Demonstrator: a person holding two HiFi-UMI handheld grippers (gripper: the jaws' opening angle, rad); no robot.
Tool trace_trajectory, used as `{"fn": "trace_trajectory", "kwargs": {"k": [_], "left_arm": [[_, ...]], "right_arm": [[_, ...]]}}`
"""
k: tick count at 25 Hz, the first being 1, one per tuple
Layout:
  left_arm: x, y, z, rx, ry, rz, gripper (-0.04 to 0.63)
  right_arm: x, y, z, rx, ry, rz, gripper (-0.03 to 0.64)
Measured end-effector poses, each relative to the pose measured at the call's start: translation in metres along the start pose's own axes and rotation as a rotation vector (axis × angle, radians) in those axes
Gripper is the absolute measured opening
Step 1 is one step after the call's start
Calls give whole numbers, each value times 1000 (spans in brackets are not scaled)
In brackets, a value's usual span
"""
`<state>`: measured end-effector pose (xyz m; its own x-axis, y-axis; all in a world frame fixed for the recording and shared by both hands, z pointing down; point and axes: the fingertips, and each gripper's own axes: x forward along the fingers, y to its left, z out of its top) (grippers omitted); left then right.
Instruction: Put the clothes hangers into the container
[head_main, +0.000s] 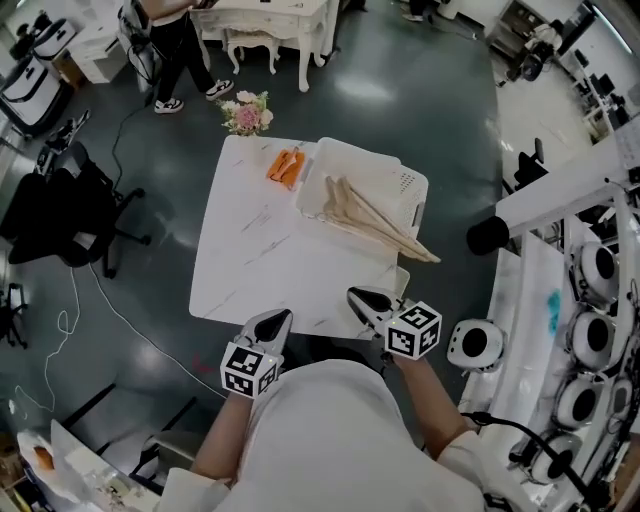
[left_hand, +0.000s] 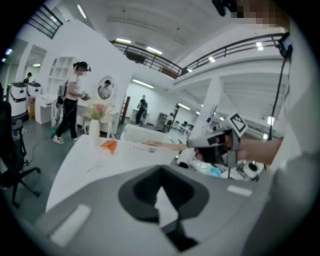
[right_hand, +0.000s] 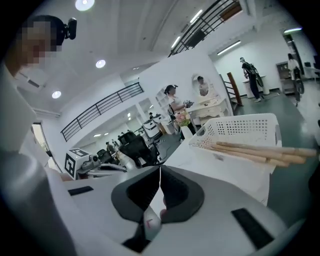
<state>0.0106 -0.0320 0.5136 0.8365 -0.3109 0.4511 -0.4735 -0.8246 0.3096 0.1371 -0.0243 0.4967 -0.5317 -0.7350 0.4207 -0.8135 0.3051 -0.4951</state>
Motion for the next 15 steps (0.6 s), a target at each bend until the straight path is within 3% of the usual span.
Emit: {"fn": "trace_trajectory", "kwargs": {"k": [5,10,15], "left_arm": [[-23,-11,-22,41,42,-77,-1],[-44,-29,-41,54,47,-146,-2],[-54,-41,-45,54,39,-165,-2]], "right_arm": [[-5,39,-20,45,-94,-66,6],[-19,61,-45,76,-123,-139,5],[-39,69,-60,87,-132,-183,3]]}}
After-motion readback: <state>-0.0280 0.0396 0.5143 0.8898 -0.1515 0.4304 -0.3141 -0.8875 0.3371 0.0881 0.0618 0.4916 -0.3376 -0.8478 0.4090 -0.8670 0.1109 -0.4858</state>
